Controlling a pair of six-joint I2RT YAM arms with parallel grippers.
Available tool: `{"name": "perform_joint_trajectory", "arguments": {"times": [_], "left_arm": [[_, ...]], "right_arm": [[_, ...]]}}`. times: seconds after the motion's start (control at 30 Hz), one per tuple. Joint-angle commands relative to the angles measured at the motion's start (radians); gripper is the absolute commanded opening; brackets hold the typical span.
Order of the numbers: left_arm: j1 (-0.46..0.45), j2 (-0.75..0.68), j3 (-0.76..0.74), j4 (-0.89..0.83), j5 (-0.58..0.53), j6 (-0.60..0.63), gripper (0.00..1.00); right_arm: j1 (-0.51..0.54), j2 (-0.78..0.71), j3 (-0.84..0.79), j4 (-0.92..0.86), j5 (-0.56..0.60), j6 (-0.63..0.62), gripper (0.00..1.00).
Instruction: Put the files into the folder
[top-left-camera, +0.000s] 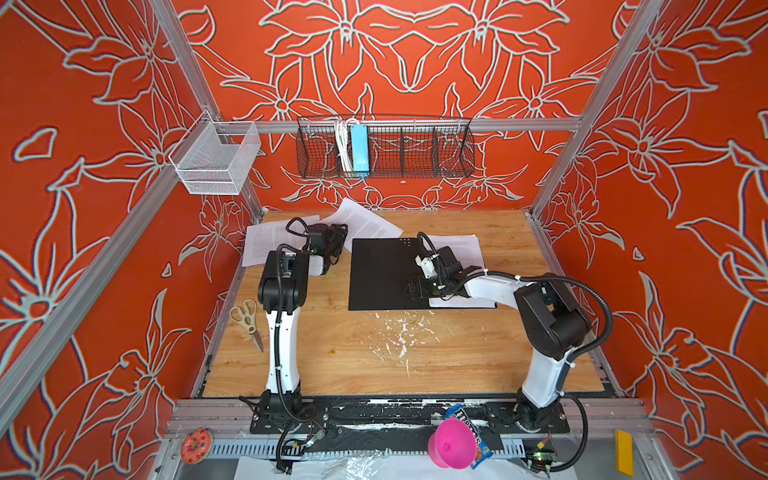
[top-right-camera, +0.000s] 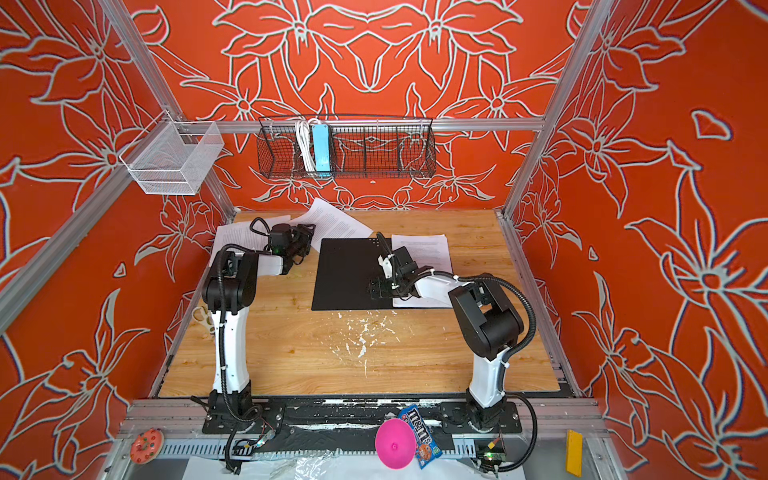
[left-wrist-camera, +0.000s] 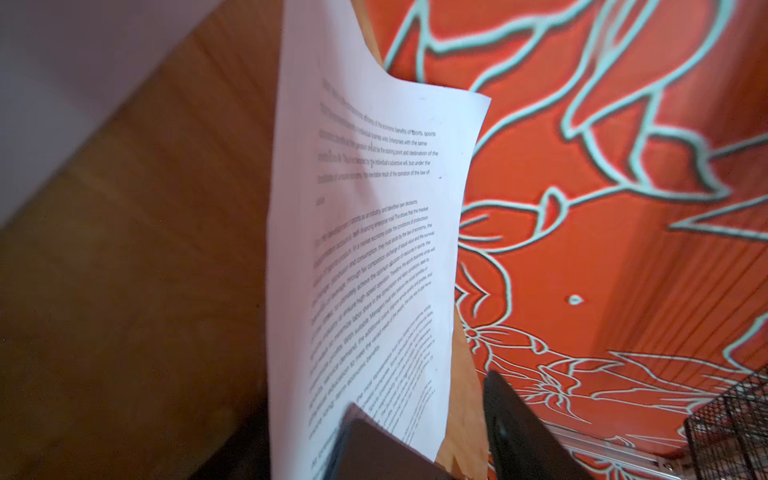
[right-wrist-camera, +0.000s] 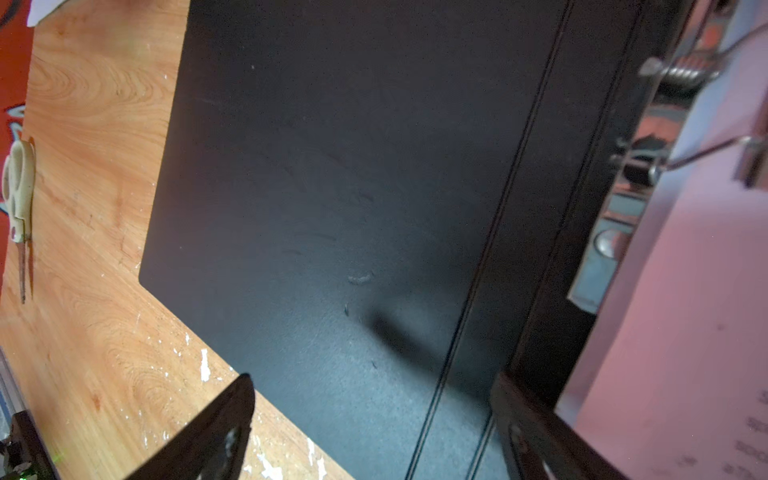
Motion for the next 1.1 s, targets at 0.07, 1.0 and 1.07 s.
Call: {"name": "perform_joint_trajectory", "arguments": {"times": [0.07,1.0,1.07], "left_arm": [[-0.002,0.063,-0.007,-0.062,0.008,-0.020,0.65],[0.033,-0.390,-0.299,0.054,-0.144,0.351,0.00],[0.036,-0.494,-0.358,0.012,-0.170,0.408,0.00]], "right_arm": [[-0.001,0.042,-0.001,-0.010,-0.041,0.020,0.90],[-0.005,-0.103,-0.094,0.071,-0.006,0.041,0.98],[-0.005,-0.128,-0.114,0.089,0.018,0.050,0.98]]}}
